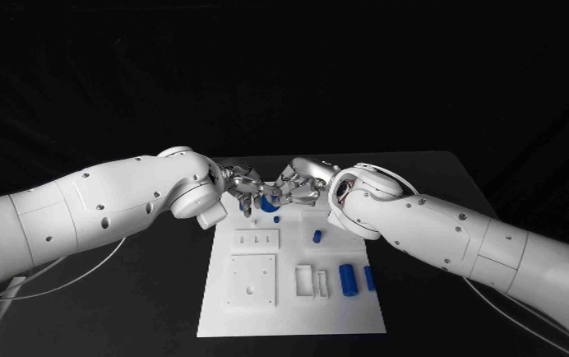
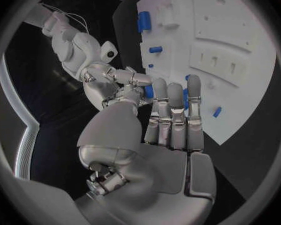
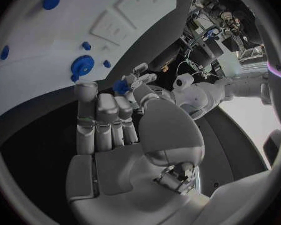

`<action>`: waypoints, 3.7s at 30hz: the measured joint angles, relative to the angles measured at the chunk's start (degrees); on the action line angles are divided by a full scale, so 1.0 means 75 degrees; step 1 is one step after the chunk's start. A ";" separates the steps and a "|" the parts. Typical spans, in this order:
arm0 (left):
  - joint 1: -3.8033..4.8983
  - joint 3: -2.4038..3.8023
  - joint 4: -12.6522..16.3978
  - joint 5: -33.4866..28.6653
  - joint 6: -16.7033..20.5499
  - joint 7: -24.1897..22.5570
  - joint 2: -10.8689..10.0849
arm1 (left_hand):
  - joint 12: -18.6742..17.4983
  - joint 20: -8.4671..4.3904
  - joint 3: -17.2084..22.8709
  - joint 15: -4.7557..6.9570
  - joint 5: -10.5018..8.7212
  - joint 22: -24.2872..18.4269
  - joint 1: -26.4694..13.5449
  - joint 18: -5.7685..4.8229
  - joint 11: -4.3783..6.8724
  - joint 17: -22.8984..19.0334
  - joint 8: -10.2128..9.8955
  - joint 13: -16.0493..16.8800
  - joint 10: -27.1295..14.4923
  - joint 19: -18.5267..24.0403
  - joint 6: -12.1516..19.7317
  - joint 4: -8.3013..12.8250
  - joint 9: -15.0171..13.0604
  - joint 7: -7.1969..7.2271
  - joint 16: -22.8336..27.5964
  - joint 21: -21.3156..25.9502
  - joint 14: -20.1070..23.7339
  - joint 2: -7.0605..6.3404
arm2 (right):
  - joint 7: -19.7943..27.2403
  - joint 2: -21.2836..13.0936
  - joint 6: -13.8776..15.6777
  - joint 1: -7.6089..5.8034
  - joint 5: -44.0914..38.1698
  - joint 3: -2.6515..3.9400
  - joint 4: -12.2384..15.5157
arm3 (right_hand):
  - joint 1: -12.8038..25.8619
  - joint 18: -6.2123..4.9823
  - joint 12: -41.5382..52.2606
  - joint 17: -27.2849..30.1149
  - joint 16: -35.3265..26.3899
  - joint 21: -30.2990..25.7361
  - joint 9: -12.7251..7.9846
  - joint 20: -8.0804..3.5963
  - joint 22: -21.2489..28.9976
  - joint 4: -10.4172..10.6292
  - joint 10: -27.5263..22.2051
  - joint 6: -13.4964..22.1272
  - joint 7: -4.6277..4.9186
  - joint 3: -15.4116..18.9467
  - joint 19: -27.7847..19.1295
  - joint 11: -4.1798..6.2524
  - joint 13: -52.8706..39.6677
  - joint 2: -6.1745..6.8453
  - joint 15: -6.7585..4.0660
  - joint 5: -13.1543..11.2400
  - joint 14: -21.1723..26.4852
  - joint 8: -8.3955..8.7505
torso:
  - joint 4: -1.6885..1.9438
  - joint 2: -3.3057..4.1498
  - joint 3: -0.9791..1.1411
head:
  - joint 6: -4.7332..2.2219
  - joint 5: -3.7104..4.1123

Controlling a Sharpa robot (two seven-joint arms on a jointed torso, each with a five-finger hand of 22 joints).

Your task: Assemble the parts on the task board

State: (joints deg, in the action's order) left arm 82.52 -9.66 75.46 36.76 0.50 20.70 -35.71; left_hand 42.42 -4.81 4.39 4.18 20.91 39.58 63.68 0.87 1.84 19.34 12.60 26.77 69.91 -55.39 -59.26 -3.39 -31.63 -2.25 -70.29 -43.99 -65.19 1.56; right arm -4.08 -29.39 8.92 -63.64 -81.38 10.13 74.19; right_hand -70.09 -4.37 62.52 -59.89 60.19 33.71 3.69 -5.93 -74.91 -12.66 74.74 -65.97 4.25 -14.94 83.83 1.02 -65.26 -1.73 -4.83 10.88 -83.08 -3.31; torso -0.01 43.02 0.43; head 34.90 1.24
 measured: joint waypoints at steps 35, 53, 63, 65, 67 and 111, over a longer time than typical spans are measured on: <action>-0.0024 -0.0021 -0.0131 -0.0437 0.0036 0.0019 0.0084 | -0.0072 -0.0032 0.0586 0.0037 0.0088 0.0194 0.0581 0.0000 0.0031 0.0072 0.0209 -0.0057 0.0085 -0.0031 -0.0030 0.0759 -0.0115 0.0025 0.0000 -0.0007 -0.0041 0.0343 | -0.0078 0.0020 0.0012 0.0026 0.0002 0.0003 -0.0014 | 0.0002 -0.0001 -0.0037 0.0024 -0.0031 0.0000 0.0003 0.0000 0.0000 0.0013 -0.0004 -0.0021 0.0009 -0.0013 0.0000 0.0004 0.0018 0.0002 0.0004 -0.0008 -0.0002 -0.0019 | -0.0001 -0.0008 0.0004 | 0.0017 0.0057; -0.0040 -0.0034 -0.0147 -0.0753 0.0278 0.0010 0.0096 | -0.0214 -0.0155 0.0572 0.0117 0.0710 0.0502 0.0709 0.0001 0.0001 0.0237 0.0084 -0.0026 0.0278 -0.0095 -0.0286 0.0776 -0.1094 -0.0015 -0.0049 -0.0329 -0.0244 0.0308 | -0.0071 0.0029 0.0038 0.0031 0.0029 0.0012 -0.0043 | 0.0095 0.0000 -0.0248 0.0125 -0.0137 -0.0113 0.0019 0.0000 0.0000 0.0059 -0.0124 0.0214 0.0078 0.0034 0.0000 0.0012 0.0188 0.0095 0.0006 0.0283 -0.0001 0.0002 | 0.0005 -0.0007 -0.0004 | 0.0022 0.0057; -0.0036 -0.0025 -0.0129 -0.0730 0.0388 -0.0032 0.0104 | -0.0243 -0.0181 0.0622 0.0122 0.0938 0.0616 0.0709 0.0001 -0.0051 0.0355 -0.0091 0.0072 0.0333 -0.0122 -0.0359 0.0726 -0.1098 -0.0078 -0.0059 -0.0417 -0.0341 0.0307 | -0.0017 0.0012 0.0137 0.0046 0.0126 0.0003 -0.0078 | 0.0085 -0.0123 -0.0725 0.0380 -0.0479 -0.0688 -0.0017 0.0031 0.0000 0.0174 -0.0458 0.1095 0.0271 0.0454 0.0026 -0.0124 0.0639 0.0361 0.0104 0.0654 0.0098 -0.0045 | 0.0004 -0.0007 -0.0001 | 0.0010 0.0034; -0.0032 -0.0022 -0.0118 -0.0698 0.0397 -0.0048 0.0108 | -0.0243 -0.0181 0.0622 0.0123 0.0940 0.0616 0.0709 0.0001 -0.0037 0.0361 -0.0107 0.0072 0.0348 -0.0122 -0.0364 0.0726 -0.1225 -0.0073 -0.0059 -0.0417 -0.0345 0.0306 | 0.0007 -0.0004 0.0175 0.0055 0.0158 0.0002 -0.0078 | 0.0063 -0.0202 -0.0814 0.0443 -0.0539 -0.0891 -0.0029 0.0086 0.0001 0.0217 -0.0545 0.1500 0.0327 0.0692 0.0024 -0.0170 0.0769 0.0383 0.0143 0.0748 0.0137 -0.0044 | 0.0004 -0.0007 -0.0001 | 0.0010 0.0028; -0.0032 -0.0022 -0.0108 -0.0659 0.0401 -0.0056 0.0109 | -0.0269 -0.0181 0.0622 0.0125 0.0947 0.0630 0.0706 0.0001 -0.0029 0.0372 -0.0150 0.0085 0.0356 -0.0122 -0.0386 0.0726 -0.1266 -0.0086 -0.0059 -0.0417 -0.0347 0.0303 | 0.0028 -0.0031 0.0213 0.0061 0.0188 0.0001 -0.0076 | 0.0013 -0.0258 -0.0872 0.0505 -0.0616 -0.1063 -0.0046 0.0085 0.0000 0.0235 -0.0619 0.1942 0.0397 0.0884 0.0025 -0.0179 0.0850 0.0433 0.0149 0.0830 0.0199 -0.0044 | 0.0004 -0.0007 -0.0001 | 0.0007 0.0022; -0.0117 -0.0535 0.0580 0.1970 0.0472 0.1541 -0.0336 | -0.0678 -0.0303 0.1430 0.0313 0.0698 0.0866 0.0049 0.0001 0.0301 0.0902 -0.1063 0.0289 0.1123 -0.0246 -0.1211 0.0565 -0.2414 0.0017 0.0278 -0.0657 -0.0785 -0.0210 | 0.1112 -0.1021 0.1601 -0.0039 0.2506 0.0779 -0.2010 | -0.0057 -0.0293 -0.1451 0.1717 -0.1436 -0.3137 -0.0066 0.0206 0.0919 0.0273 -0.1189 0.2371 0.0418 0.1910 0.0041 -0.0232 0.2674 0.0428 0.0181 0.2085 0.0535 0.0001 | -0.0002 -0.0203 0.0120 | 0.0440 -0.0240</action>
State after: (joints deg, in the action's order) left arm 81.64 -13.67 79.81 51.54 4.04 32.25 -38.23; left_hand 37.34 -7.08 15.12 6.53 26.15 46.07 64.05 0.88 4.10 26.10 4.62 28.94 78.33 -57.24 -68.33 0.85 -49.74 -2.12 -68.21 -48.91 -71.08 -0.02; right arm 4.26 -37.05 20.93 -63.93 -62.58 15.97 59.12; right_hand -70.52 -6.57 51.64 -47.01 49.42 10.18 3.20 -4.38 -68.02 -10.61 65.82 -48.19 7.38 -0.61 84.14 -0.72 -45.21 1.48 -3.47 26.52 -79.07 -3.30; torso -0.03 41.50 1.33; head 38.20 -0.56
